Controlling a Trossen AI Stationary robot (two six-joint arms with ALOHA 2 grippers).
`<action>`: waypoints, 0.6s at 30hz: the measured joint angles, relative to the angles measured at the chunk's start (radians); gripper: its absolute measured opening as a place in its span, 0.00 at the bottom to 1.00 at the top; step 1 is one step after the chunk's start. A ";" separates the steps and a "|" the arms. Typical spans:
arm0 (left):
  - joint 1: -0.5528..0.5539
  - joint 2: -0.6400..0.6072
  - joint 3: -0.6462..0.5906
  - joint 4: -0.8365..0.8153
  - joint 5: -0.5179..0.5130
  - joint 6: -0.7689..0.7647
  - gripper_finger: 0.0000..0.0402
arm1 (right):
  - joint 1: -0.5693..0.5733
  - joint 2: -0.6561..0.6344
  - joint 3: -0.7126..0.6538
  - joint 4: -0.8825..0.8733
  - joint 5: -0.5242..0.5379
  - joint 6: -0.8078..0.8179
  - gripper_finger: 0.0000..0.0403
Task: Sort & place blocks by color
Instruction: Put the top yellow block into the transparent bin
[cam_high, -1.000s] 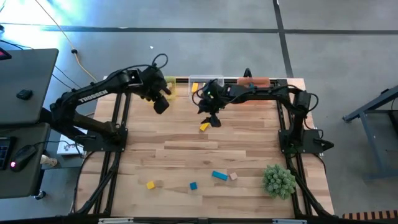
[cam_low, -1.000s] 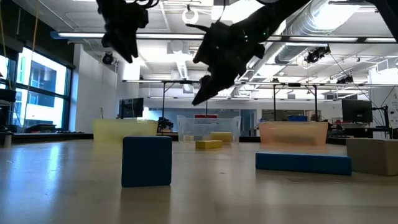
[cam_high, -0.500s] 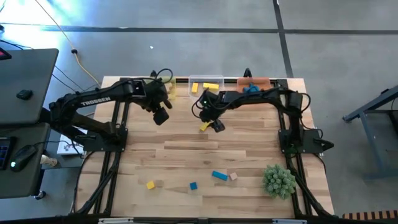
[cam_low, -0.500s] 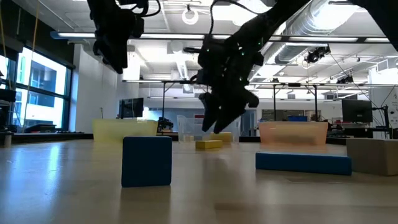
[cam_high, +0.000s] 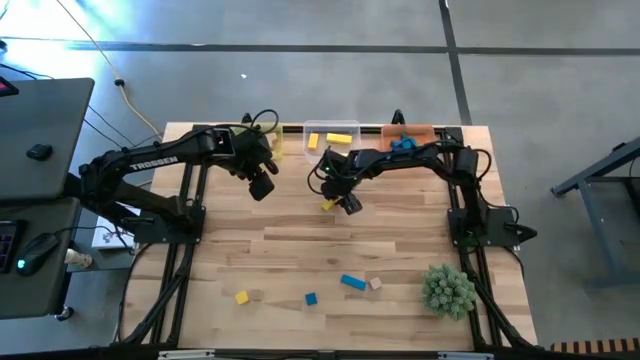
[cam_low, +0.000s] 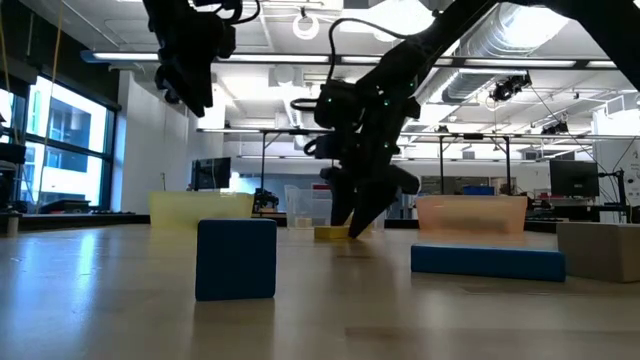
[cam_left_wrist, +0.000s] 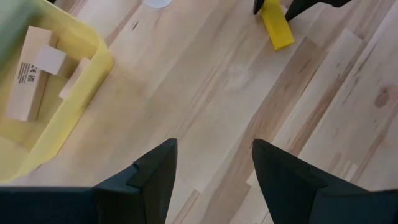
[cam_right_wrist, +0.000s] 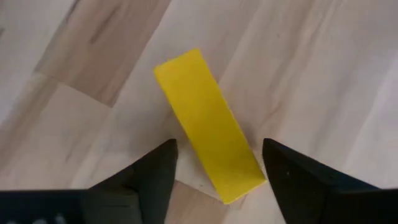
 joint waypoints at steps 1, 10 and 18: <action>0.000 0.000 0.000 0.000 0.000 0.000 0.50 | 0.000 0.001 0.000 -0.008 -0.006 0.001 0.54; 0.000 0.000 0.000 0.031 -0.004 0.002 0.50 | 0.002 0.003 0.013 -0.045 -0.050 0.130 0.19; 0.000 0.000 0.000 0.078 -0.004 0.002 0.50 | -0.005 0.002 0.100 -0.113 -0.057 0.177 0.19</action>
